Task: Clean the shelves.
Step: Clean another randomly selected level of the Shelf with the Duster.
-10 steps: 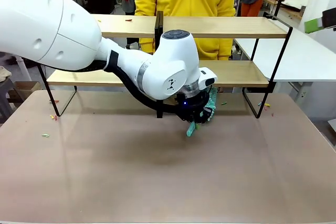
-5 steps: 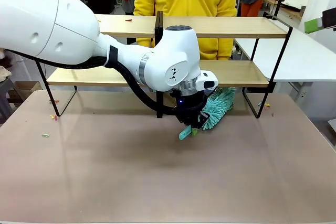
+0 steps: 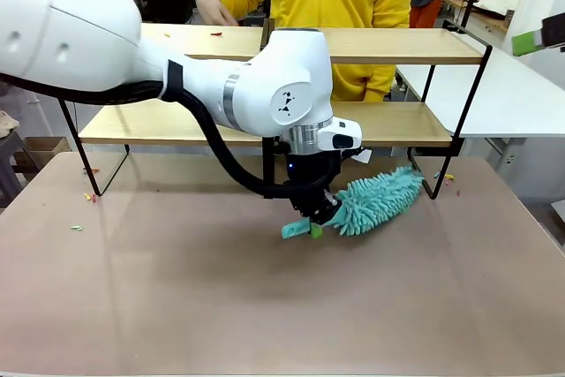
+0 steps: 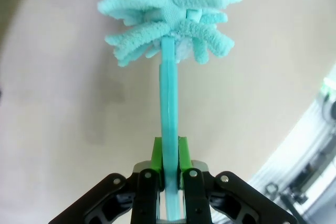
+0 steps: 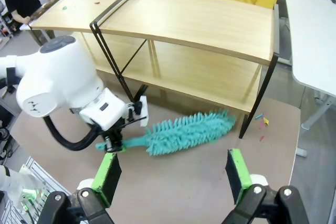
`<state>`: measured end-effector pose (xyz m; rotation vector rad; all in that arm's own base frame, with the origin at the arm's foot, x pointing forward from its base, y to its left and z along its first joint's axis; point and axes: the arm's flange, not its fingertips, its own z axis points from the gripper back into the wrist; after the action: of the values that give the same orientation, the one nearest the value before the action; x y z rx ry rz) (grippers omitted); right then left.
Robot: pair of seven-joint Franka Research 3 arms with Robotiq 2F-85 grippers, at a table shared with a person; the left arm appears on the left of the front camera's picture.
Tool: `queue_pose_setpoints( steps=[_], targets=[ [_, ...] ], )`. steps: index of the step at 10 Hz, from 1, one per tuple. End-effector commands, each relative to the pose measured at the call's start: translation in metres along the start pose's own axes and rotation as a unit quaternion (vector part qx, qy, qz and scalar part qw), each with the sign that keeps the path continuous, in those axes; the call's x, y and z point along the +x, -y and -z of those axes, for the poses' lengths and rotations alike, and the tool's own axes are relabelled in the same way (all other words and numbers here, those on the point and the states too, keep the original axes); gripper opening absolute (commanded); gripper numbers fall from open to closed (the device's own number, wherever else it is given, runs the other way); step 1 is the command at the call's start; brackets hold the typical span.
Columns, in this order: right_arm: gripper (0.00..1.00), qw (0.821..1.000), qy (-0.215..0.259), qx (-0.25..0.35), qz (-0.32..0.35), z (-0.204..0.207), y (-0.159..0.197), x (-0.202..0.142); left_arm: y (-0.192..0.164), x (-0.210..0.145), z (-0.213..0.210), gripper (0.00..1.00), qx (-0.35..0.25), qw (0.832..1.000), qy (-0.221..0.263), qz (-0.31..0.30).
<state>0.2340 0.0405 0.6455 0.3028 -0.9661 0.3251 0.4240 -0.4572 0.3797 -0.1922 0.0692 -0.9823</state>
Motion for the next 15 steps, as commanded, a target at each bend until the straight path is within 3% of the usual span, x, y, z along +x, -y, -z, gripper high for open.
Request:
queue_pose_setpoints(
  steps=[1, 2, 4, 6, 8, 11, 12, 14, 15],
  targets=[
    [1.00, 1.000, 0.001, 0.003, 0.001, -0.001, 0.001, 0.001, 0.017, -0.055, -0.005, 0.13, -0.018, 0.998, -0.021, 0.061],
    [1.00, 1.000, 0.001, 0.003, 0.001, -0.001, 0.001, 0.001, 0.029, -0.076, -0.009, 0.13, -0.036, 0.994, -0.025, 0.102],
    [1.00, 1.000, 0.001, 0.003, 0.001, -0.001, 0.001, 0.001, 0.059, -0.111, -0.022, 0.13, -0.057, 0.986, 0.030, 0.155],
    [1.00, 1.000, 0.001, 0.003, 0.001, -0.001, 0.001, 0.001, 0.092, -0.129, -0.039, 0.13, -0.060, 0.977, 0.097, 0.182],
    [1.00, 1.000, 0.001, 0.003, 0.001, -0.001, 0.001, 0.001, 0.100, -0.166, -0.055, 0.13, -0.065, 0.971, 0.120, 0.194],
    [1.00, 1.000, 0.001, 0.003, 0.001, -0.001, 0.001, 0.001, 0.107, -0.247, -0.063, 0.13, -0.049, 0.962, 0.116, 0.241],
    [1.00, 1.000, 0.001, 0.003, 0.001, -0.001, 0.001, 0.001, 0.107, -0.287, -0.065, 0.13, -0.056, 0.951, 0.125, 0.276],
    [1.00, 1.000, 0.001, 0.003, 0.001, -0.001, 0.001, 0.001, 0.102, -0.360, -0.073, 0.13, -0.034, 0.945, 0.168, 0.279],
    [1.00, 1.000, 0.001, 0.003, 0.001, -0.001, 0.001, 0.001, 0.102, -0.387, -0.070, 0.13, -0.017, 0.940, 0.167, 0.296]
  ],
)
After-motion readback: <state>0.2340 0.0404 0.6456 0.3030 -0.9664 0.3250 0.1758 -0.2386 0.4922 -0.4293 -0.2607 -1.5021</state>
